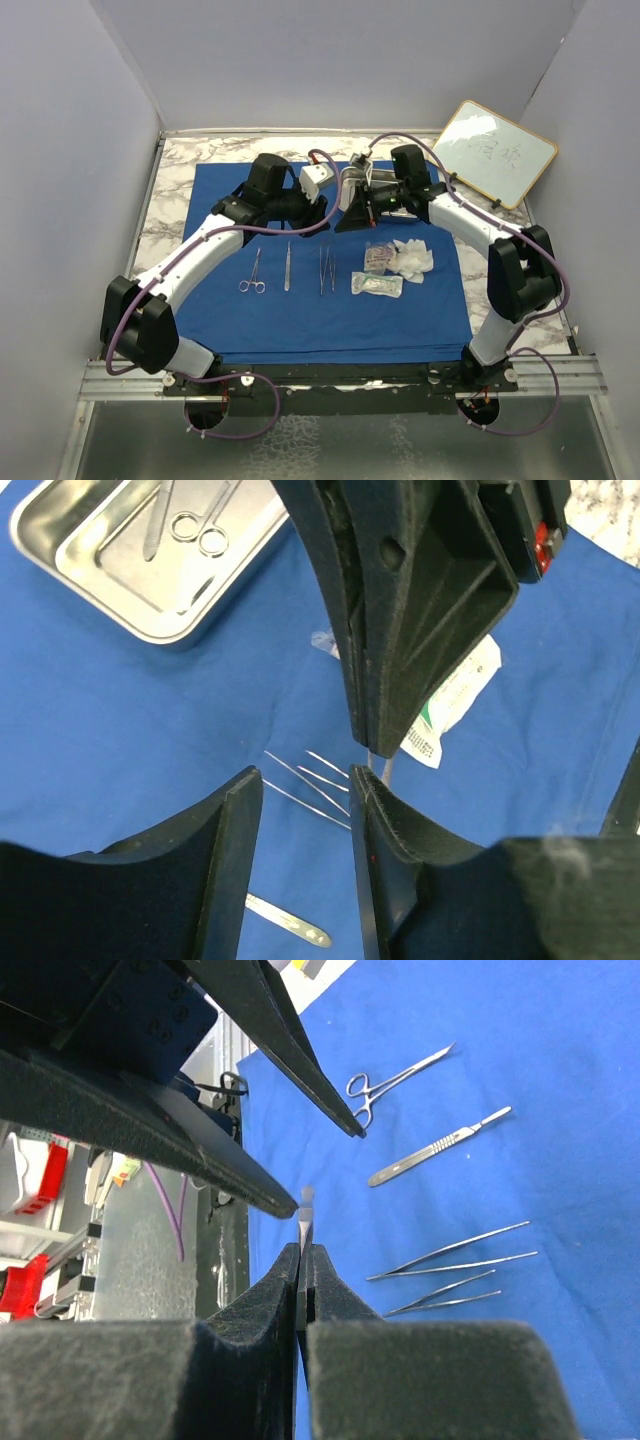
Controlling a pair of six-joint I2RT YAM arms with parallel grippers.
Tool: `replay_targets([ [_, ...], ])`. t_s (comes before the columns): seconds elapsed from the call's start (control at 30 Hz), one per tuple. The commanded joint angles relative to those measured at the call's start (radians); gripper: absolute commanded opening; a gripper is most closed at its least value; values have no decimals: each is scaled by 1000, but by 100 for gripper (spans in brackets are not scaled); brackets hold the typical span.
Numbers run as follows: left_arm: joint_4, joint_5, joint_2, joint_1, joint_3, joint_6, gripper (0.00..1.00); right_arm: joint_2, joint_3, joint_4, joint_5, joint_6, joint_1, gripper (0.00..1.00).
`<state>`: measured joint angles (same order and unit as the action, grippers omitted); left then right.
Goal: Open and lay out the surgical kit
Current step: Place the medical item in the surgical kit.
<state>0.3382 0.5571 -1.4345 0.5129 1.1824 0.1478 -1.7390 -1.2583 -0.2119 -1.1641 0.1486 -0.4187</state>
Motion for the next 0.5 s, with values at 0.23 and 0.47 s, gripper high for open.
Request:
replay_targets([
  [0.23, -12, -76, 5, 33, 24, -22, 41, -29, -46, -17, 6, 28, -9, 1],
  [0.47, -12, -88, 7, 45, 5, -7, 37, -35, -51, -16, 12, 38, -9, 1],
])
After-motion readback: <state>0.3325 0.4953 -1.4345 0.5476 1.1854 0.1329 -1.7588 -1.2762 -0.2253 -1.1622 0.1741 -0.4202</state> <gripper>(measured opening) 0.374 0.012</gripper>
